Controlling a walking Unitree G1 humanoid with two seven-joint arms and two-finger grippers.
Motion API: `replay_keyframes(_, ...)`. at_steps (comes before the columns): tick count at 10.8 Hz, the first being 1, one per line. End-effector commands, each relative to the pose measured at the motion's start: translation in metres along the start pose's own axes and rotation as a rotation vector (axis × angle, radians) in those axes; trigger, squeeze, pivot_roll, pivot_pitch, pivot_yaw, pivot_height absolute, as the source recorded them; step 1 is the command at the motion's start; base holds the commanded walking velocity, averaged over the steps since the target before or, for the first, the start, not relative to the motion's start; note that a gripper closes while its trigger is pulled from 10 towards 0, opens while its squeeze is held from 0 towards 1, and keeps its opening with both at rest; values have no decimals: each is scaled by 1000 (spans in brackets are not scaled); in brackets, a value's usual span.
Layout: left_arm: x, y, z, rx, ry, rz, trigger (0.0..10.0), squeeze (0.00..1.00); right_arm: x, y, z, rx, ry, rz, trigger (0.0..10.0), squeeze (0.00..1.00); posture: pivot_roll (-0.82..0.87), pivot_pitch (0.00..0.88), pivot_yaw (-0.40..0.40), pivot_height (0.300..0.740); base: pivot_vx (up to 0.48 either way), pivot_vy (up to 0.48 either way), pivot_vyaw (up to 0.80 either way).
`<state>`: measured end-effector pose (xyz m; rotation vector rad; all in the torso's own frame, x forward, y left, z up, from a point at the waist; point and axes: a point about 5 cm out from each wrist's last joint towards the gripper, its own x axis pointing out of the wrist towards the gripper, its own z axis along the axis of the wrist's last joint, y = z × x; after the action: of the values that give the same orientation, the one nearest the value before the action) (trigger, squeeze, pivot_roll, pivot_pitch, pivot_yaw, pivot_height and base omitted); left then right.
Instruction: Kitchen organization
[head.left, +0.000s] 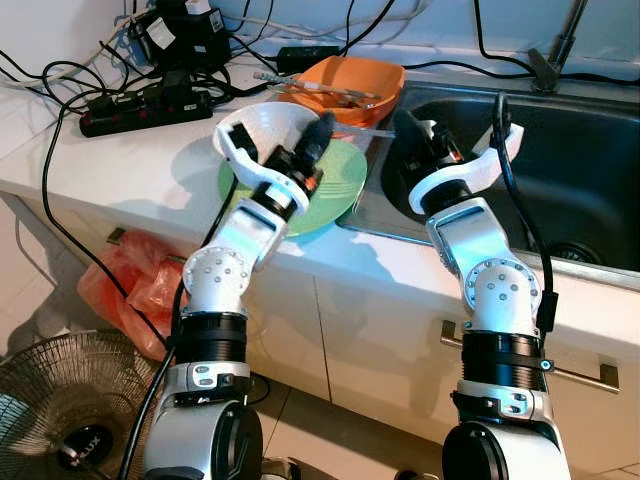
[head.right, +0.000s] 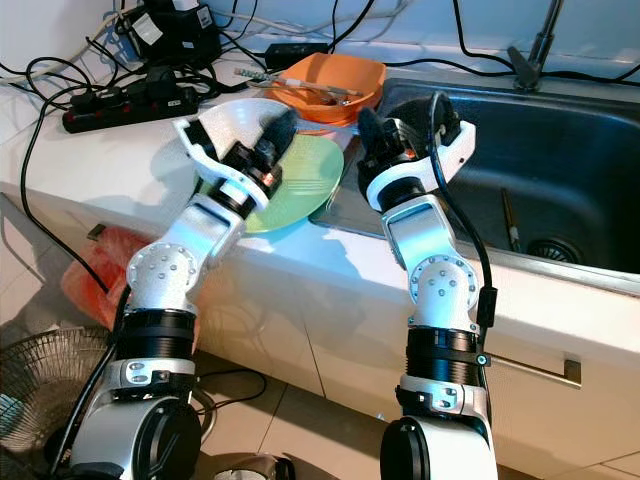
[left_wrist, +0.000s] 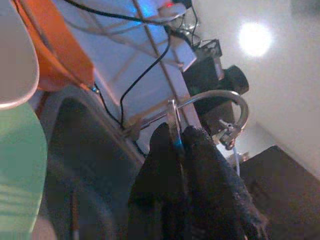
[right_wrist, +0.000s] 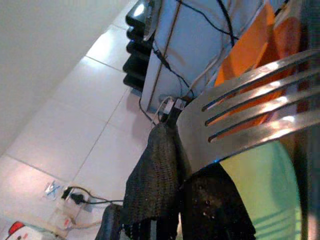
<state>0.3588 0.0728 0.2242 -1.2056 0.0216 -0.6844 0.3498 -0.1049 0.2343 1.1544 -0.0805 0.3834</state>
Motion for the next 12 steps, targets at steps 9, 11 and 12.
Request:
replay_keyframes(9, -14, 5, -2, 532, 88, 83, 10000, 1000, 1, -35, 54, -694, -246, -336, 0, 0, 105, 61, 121, 740, 0, 0, 0)
replay_keyframes(11, -16, 1, -4, 682, 111, 55, 10000, 1000, -9, -65, 69, -888, -218, -487, 0, 0, 106, 62, 121, 740, 0, 0, 0)
replay_keyframes(12, -16, -2, -6, 786, 137, 35, 10000, 1000, -14, -82, 71, -1045, -135, -548, 0, 0, 106, 62, 122, 740, 0, 0, 0)
